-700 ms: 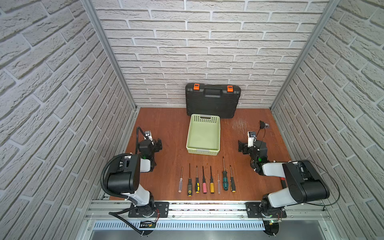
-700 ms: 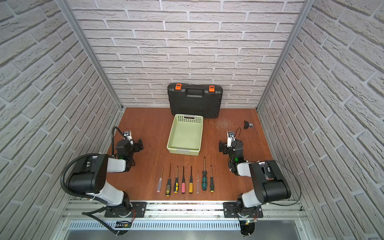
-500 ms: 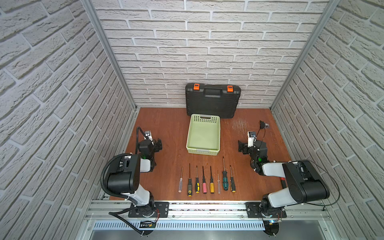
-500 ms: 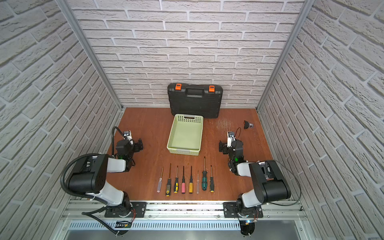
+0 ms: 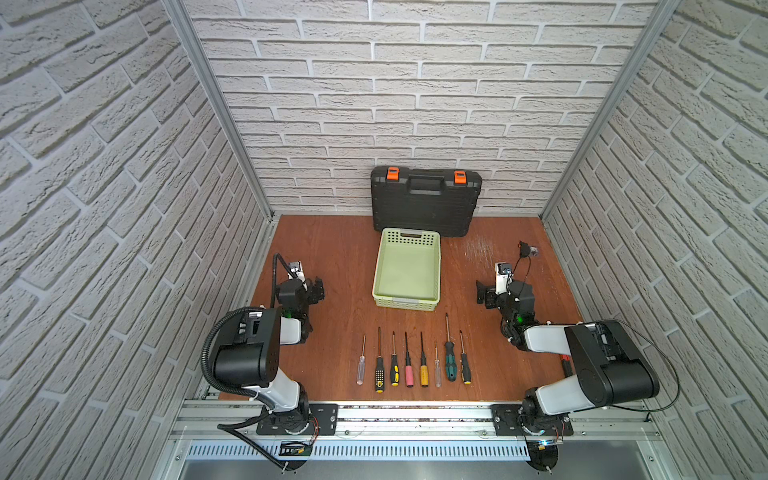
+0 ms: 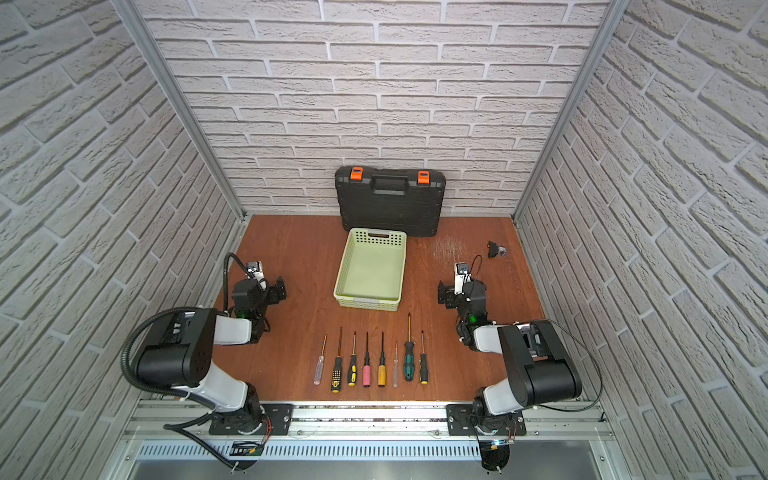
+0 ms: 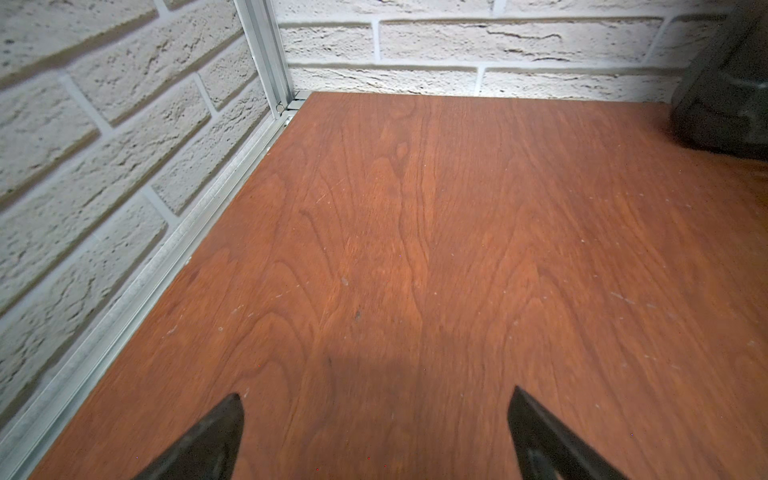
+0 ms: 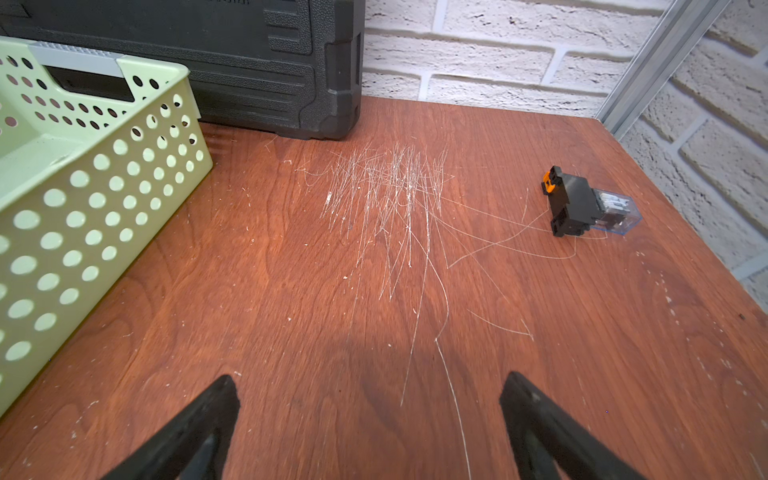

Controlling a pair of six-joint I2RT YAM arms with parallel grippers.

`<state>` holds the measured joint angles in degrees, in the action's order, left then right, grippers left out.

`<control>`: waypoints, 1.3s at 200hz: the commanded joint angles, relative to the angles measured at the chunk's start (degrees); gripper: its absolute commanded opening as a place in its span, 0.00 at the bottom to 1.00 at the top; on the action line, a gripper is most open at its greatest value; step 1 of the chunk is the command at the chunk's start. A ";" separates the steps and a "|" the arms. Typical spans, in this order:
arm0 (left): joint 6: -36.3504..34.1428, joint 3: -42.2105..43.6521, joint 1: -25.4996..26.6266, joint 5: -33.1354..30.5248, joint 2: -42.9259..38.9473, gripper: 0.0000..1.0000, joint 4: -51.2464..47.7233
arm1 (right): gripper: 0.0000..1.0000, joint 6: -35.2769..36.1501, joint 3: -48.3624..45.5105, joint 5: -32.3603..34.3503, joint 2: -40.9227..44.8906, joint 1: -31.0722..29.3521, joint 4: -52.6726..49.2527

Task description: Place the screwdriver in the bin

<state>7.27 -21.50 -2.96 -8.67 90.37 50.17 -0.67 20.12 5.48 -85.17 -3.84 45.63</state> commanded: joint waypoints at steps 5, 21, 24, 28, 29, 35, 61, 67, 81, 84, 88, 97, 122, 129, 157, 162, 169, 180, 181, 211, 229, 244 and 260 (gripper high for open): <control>-0.50 -0.17 -0.46 0.40 -0.22 0.98 3.55 | 0.99 -0.45 0.36 0.66 1.49 0.28 1.40; -0.45 -0.12 -0.49 0.40 -0.19 0.98 3.50 | 0.99 -0.55 0.36 0.76 1.49 0.36 1.31; -0.45 -0.14 -0.47 0.38 -0.19 0.98 3.46 | 0.99 -0.56 0.36 0.76 1.47 0.39 1.31; -0.43 -0.13 -0.44 0.33 -0.19 0.98 3.54 | 0.99 -0.50 0.36 0.77 1.48 0.32 1.31; -0.47 -0.17 -0.46 0.37 -0.15 0.98 3.49 | 0.99 -0.53 0.36 0.77 1.48 0.32 1.31; -0.47 -0.15 -0.39 0.39 -0.19 0.98 3.45 | 0.99 -0.46 0.40 0.75 1.43 0.37 1.31; -0.48 -0.26 -0.47 0.37 -0.19 0.98 3.36 | 0.99 -0.37 0.64 0.63 1.36 0.32 0.91; -0.50 -0.26 -0.46 0.38 -0.19 0.98 3.37 | 0.99 -0.47 0.59 0.63 1.45 0.34 1.03; -0.43 0.00 -0.42 -0.23 -0.35 0.98 3.75 | 0.99 -0.24 -0.01 0.63 1.71 0.32 2.07; -0.16 -0.11 -0.42 -1.42 -0.63 0.98 3.57 | 0.99 -0.29 -0.26 0.99 1.92 0.30 2.81; 0.86 -0.38 -0.51 -2.97 -1.35 0.98 2.29 | 0.99 -0.53 -0.73 1.61 2.35 0.30 4.10; 1.61 -0.98 -0.74 -3.90 -3.29 0.98 -0.96 | 0.99 -1.03 -0.77 3.36 4.63 0.32 2.21; 2.49 -7.97 -0.73 -7.78 -7.35 0.98 -17.35 | 0.99 -2.12 3.32 6.06 11.73 0.32 -11.41; 2.85 -10.55 -0.81 -8.32 -8.15 0.98 -22.00 | 0.99 -2.50 5.43 6.20 13.23 0.32 -15.74; 6.53 -19.22 -0.71 -8.82 -10.16 0.98 -36.02 | 0.99 -7.86 14.97 8.57 17.87 0.32 -35.36; 7.57 -21.31 -0.52 -8.83 -10.22 0.98 -40.07 | 0.99 -8.60 16.22 8.65 18.56 0.32 -38.02; 8.78 -24.28 0.03 -9.10 -10.17 0.98 -45.76 | 1.00 -9.40 17.39 7.99 19.72 0.32 -40.90; 10.78 -28.48 1.41 -10.85 -10.12 0.98 -54.17 | 0.99 -9.81 19.60 4.97 21.88 0.28 -45.95; 10.99 -28.81 1.53 -11.02 -10.12 0.98 -54.77 | 0.99 -9.89 19.78 4.71 22.10 0.26 -46.31; 14.64 -33.38 7.09 -14.24 -12.81 0.98 -66.87 | 0.93 -13.62 23.61 0.28 28.12 -0.98 -58.44; 16.14 -34.30 10.87 -14.16 -15.05 0.98 -70.56 | 0.92 -14.16 24.14 -0.41 31.64 -2.78 -64.14; 17.52 -34.66 13.51 -14.07 -16.20 0.98 -73.67 | 0.92 -14.12 24.88 -1.36 33.82 -4.10 -68.52; 18.68 -35.05 15.77 -13.74 -16.84 0.98 -77.07 | 0.90 -14.68 27.07 -2.22 34.95 -5.35 -74.74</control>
<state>22.39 -54.43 10.46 -21.21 75.20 -17.69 -13.37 44.21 5.80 -52.12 -7.40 -16.88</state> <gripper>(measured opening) 0.983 0.909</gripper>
